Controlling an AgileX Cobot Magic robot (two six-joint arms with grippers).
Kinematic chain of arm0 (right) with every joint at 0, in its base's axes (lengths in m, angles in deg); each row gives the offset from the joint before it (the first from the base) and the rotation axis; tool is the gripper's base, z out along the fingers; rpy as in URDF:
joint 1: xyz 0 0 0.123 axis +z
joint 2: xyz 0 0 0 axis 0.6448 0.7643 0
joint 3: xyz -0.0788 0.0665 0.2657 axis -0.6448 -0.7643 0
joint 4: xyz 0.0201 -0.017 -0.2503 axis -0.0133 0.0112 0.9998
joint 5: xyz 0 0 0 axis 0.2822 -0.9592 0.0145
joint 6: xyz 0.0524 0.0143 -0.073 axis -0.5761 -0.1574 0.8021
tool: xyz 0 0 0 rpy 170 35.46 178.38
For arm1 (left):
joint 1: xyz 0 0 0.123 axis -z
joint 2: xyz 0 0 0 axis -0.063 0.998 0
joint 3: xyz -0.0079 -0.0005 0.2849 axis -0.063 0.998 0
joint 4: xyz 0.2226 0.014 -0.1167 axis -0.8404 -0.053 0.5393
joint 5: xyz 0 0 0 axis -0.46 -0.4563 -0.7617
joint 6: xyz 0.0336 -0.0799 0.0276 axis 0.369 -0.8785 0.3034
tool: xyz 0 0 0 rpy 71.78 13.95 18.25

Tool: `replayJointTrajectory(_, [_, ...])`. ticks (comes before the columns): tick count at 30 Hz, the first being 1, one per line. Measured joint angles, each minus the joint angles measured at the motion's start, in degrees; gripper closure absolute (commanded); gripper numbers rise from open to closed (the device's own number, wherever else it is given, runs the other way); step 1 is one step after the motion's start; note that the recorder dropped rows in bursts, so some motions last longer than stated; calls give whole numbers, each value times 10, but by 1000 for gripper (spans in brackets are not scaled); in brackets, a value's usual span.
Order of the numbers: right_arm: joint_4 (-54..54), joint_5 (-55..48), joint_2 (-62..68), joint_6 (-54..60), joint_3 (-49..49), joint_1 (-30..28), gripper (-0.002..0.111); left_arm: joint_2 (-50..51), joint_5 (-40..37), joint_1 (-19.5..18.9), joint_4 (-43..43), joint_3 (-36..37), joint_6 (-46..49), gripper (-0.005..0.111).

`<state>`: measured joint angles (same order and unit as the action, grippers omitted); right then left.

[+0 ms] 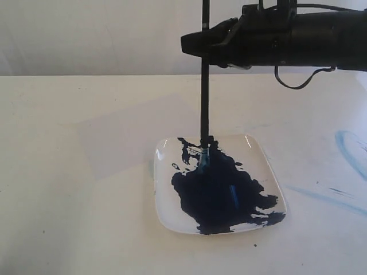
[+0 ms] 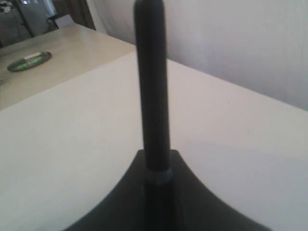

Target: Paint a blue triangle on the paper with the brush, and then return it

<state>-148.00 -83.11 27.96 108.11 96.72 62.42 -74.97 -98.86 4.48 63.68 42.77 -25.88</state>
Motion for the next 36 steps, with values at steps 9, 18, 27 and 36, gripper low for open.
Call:
replayJointTrajectory(9, [147,125,3,-212,36,4,108,0,0,0,0,0,0,107])
replayJointTrajectory(18, [287,260,4,-385,58,42,108,0,0,0,0,0,0,107])
replayJointTrajectory(27, [561,380,4,-705,60,86,108,0,0,0,0,0,0,107])
replayJointTrajectory(36, [829,503,4,-966,32,132,108,0,0,0,0,0,0,107])
